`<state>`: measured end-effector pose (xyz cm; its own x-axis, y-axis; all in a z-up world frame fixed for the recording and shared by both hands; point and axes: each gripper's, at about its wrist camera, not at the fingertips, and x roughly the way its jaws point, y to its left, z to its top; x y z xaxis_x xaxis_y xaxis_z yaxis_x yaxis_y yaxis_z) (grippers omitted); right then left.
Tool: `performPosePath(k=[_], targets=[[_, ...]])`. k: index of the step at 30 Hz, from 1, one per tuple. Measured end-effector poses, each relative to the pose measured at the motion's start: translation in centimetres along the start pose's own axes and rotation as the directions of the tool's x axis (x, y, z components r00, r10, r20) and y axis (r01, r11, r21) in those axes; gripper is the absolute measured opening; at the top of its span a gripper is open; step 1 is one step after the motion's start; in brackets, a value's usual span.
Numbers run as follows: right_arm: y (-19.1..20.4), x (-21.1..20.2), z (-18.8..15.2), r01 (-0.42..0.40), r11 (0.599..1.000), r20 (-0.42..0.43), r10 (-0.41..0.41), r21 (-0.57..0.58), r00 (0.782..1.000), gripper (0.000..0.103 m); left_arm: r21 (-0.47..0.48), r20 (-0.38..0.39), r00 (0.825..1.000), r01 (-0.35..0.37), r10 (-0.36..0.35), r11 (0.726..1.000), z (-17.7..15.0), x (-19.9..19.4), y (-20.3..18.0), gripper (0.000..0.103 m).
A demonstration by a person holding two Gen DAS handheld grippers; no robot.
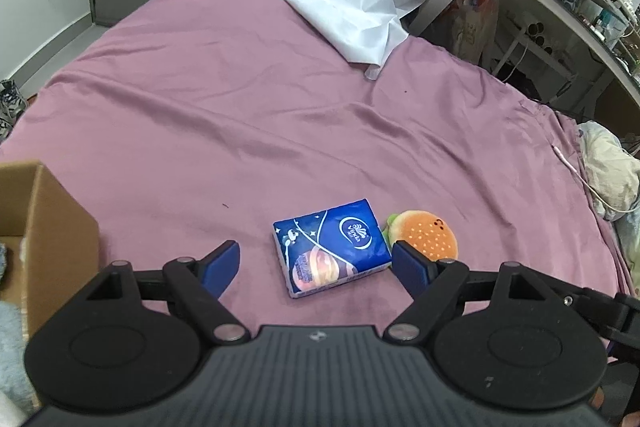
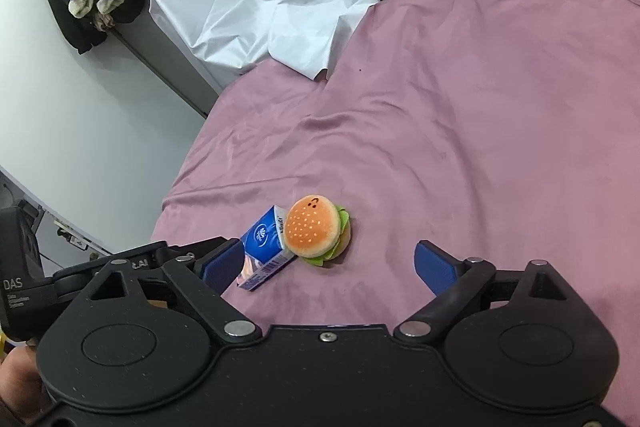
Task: Organize soft objects
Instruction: 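Move both grippers back to the blue tissue pack and burger plush, then grasp the blue tissue pack with the left gripper while the right gripper grasps the burger plush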
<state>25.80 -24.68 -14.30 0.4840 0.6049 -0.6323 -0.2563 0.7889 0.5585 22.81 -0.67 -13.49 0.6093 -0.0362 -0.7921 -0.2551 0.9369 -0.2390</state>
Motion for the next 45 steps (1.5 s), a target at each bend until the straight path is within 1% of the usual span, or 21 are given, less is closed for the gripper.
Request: performPosePath(k=[4, 7, 10, 12, 16, 17, 19, 21, 22, 24, 25, 27, 28, 29, 31, 33, 34, 36, 37, 41, 45], targets=[[0.0, 0.9, 0.1, -0.008, 1.000, -0.016, 0.007, -0.002, 1.000, 0.089, -0.033, -0.025, 1.000, -0.011, 0.010, 0.999, 0.1, 1.3, 0.1, 0.080], [-0.1, 1.9, 0.2, -0.016, 1.000, -0.031, 0.016, 0.017, 0.999, 0.084, -0.033, -0.033, 0.999, 0.004, -0.005, 0.999, 0.2, 2.2, 0.0, 0.079], [-0.2, 2.8, 0.3, -0.021, 0.999, -0.043, 0.022, 0.043, 0.999, 0.081, -0.031, -0.065, 0.998, -0.010, 0.008, 0.999, 0.0, 3.5, 0.1, 0.077], [-0.3, 3.4, 0.4, -0.019, 0.998, -0.044, 0.021, 0.053, 0.999, 0.079, -0.032, -0.083, 0.997, 0.001, -0.004, 0.999, -0.1, 4.3, 0.2, 0.077], [-0.3, 4.1, 0.4, -0.025, 0.997, -0.045, 0.029, 0.076, 0.999, 0.078, -0.044, -0.077, 0.997, 0.024, -0.028, 0.999, 0.0, 4.6, 0.3, 0.076], [-0.3, 4.3, 0.4, -0.026, 0.997, -0.047, 0.030, 0.078, 0.998, 0.078, -0.055, -0.076, 0.996, 0.033, -0.037, 0.998, 0.1, 4.6, 0.4, 0.072], [-0.2, 4.6, 0.5, -0.029, 0.996, -0.050, 0.033, 0.079, 0.998, 0.077, -0.079, -0.074, 0.996, 0.040, -0.045, 0.996, 0.2, 4.6, 0.5, 0.070], [-0.1, 4.9, 0.5, -0.033, 0.996, -0.052, 0.038, 0.083, 0.998, 0.072, -0.097, -0.062, 0.997, 0.046, -0.052, 0.994, 0.2, 4.4, 0.6, 0.058], [-0.1, 5.1, 0.6, -0.037, 0.995, -0.055, 0.042, 0.089, 0.998, 0.071, -0.109, -0.056, 0.997, 0.053, -0.059, 0.993, 0.3, 4.2, 0.7, 0.055], [-0.1, 5.4, 0.6, -0.036, 0.995, -0.055, 0.042, 0.096, 0.998, 0.069, -0.127, -0.047, 0.996, 0.063, -0.070, 0.990, 0.4, 3.8, 1.0, 0.045], [0.0, 5.5, 0.6, -0.034, 0.995, -0.053, 0.039, 0.094, 0.998, 0.068, -0.131, -0.041, 0.997, 0.066, -0.072, 0.989, 0.5, 3.6, 1.1, 0.043], [0.2, 5.7, 0.5, -0.029, 0.995, -0.050, 0.034, 0.090, 0.998, 0.069, -0.136, -0.033, 0.997, 0.071, -0.077, 0.988, 0.6, 3.3, 1.2, 0.036], [0.3, 5.8, 0.5, -0.031, 0.996, -0.049, 0.035, 0.087, 0.998, 0.068, -0.139, -0.029, 0.996, 0.075, -0.080, 0.988, 0.6, 3.0, 1.3, 0.035], [0.4, 5.9, 0.4, -0.029, 0.996, -0.049, 0.033, 0.084, 0.998, 0.066, -0.142, -0.025, 0.996, 0.080, -0.085, 0.987, 0.7, 2.9, 1.4, 0.032], [0.6, 6.1, 0.4, -0.023, 0.997, -0.058, 0.027, 0.074, 0.998, 0.052, -0.146, -0.015, 0.995, 0.091, -0.094, 0.985, 0.7, 2.4, 1.4, 0.028], [0.6, 6.5, 0.3, -0.046, 0.996, -0.093, 0.054, 0.082, 0.994, 0.015, -0.147, -0.004, 0.994, 0.104, -0.106, 0.984, 0.8, 2.0, 1.4, 0.025], [0.6, 6.6, 0.2, -0.052, 0.995, -0.103, 0.061, 0.086, 0.993, 0.009, -0.146, 0.001, 0.994, 0.111, -0.112, 0.983, 0.8, 1.7, 1.4, 0.024], [0.8, 6.2, 0.0, -0.051, 0.996, -0.091, 0.057, 0.069, 0.994, 0.002, -0.144, 0.007, 0.993, 0.121, -0.121, 0.982, 0.8, 1.3, 1.4, 0.021], [0.9, 5.9, 0.0, -0.055, 0.997, -0.085, 0.060, 0.063, 0.995, 0.000, -0.145, 0.010, 0.992, 0.126, -0.125, 0.981, 0.8, 1.1, 1.4, 0.020], [1.2, 4.8, -0.3, -0.058, 0.996, -0.061, 0.062, 0.064, 0.996, 0.000, -0.140, 0.028, 0.991, 0.136, -0.133, 0.981, 0.9, 0.0, 1.4, 0.017], [1.5, 3.7, -0.1, -0.057, 0.997, -0.034, 0.059, 0.061, 0.998, 0.000, -0.126, 0.051, 0.989, 0.142, -0.136, 0.982, 1.0, -1.2, 1.2, 0.017]])
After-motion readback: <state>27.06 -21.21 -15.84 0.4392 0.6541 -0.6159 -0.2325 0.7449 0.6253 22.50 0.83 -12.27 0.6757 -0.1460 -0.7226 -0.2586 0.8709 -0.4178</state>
